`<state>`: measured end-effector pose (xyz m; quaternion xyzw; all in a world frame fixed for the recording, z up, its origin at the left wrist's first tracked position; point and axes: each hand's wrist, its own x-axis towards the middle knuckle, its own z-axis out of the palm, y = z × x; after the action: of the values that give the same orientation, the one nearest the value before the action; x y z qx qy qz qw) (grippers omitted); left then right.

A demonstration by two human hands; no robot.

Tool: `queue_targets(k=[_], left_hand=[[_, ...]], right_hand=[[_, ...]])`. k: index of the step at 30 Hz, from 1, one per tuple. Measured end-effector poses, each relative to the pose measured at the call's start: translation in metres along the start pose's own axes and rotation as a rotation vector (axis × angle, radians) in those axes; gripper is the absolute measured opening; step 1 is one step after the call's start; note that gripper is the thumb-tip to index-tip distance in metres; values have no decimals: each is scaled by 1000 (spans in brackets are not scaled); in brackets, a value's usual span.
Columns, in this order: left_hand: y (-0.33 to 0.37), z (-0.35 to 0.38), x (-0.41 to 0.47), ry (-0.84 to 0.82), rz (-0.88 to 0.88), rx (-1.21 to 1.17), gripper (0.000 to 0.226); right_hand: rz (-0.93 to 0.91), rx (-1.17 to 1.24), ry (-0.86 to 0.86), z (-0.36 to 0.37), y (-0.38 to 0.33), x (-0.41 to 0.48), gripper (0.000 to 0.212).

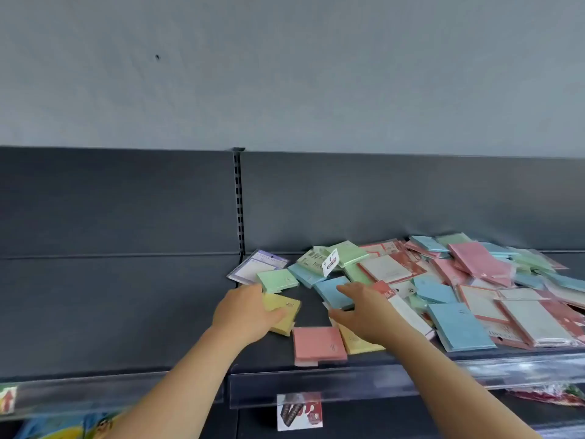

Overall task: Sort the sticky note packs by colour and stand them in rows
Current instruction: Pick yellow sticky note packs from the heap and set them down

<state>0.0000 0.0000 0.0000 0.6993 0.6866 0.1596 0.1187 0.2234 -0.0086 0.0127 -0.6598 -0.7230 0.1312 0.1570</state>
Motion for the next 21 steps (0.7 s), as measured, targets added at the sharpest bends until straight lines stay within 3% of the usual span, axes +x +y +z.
queue_targets(k=[6,11,15,21], left_hand=[[9,14,0,-47,-91,49,48],[11,15,3,-17,-143,62,48],[16,18,3,1,-190,-1,56],[25,13,6,-61,-313,-9,72]], right_hand=[[-47,-34,-48,11,14,6,57],[-54,106,-31,2,26,13,51],[-86,92,-11,-10,36,19,50],[-203,-78,-161,-29,45,16,44]])
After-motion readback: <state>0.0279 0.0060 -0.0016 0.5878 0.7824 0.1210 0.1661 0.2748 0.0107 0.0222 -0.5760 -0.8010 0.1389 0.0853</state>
